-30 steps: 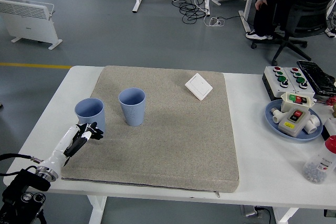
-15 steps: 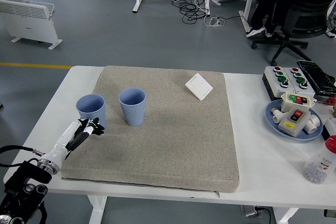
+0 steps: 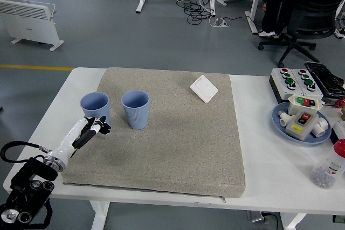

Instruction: Push cup pick cup insert cup

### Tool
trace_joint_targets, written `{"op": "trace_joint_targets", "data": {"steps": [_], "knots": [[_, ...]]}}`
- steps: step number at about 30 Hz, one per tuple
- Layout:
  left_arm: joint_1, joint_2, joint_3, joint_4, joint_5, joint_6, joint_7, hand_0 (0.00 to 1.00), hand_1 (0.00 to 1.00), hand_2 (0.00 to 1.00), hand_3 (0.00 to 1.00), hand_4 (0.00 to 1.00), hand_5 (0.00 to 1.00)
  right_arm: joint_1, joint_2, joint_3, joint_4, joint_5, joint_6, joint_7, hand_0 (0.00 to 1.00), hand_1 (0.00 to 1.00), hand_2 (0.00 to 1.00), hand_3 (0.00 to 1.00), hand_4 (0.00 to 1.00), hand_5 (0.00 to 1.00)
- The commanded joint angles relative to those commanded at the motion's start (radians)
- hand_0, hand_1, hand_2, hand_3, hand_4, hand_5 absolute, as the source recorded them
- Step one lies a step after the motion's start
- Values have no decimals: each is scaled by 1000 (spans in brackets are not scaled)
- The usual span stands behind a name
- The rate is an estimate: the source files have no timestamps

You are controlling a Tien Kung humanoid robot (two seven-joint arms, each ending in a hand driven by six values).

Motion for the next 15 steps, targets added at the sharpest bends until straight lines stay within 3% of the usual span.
{"op": "trace_joint_targets", "data": {"steps": [2, 15], "knots": [[-34, -10, -1, 49, 7, -2, -3, 733, 549, 507, 469, 583, 998, 1, 0, -1, 0, 1, 0, 0, 771, 675, 674, 566, 125, 478], [-98, -19, 11, 122, 10, -9, -9, 748, 551, 508, 469, 581, 998, 1, 0, -6, 0, 1, 1, 0, 771, 675, 673, 566, 125, 478]]}}
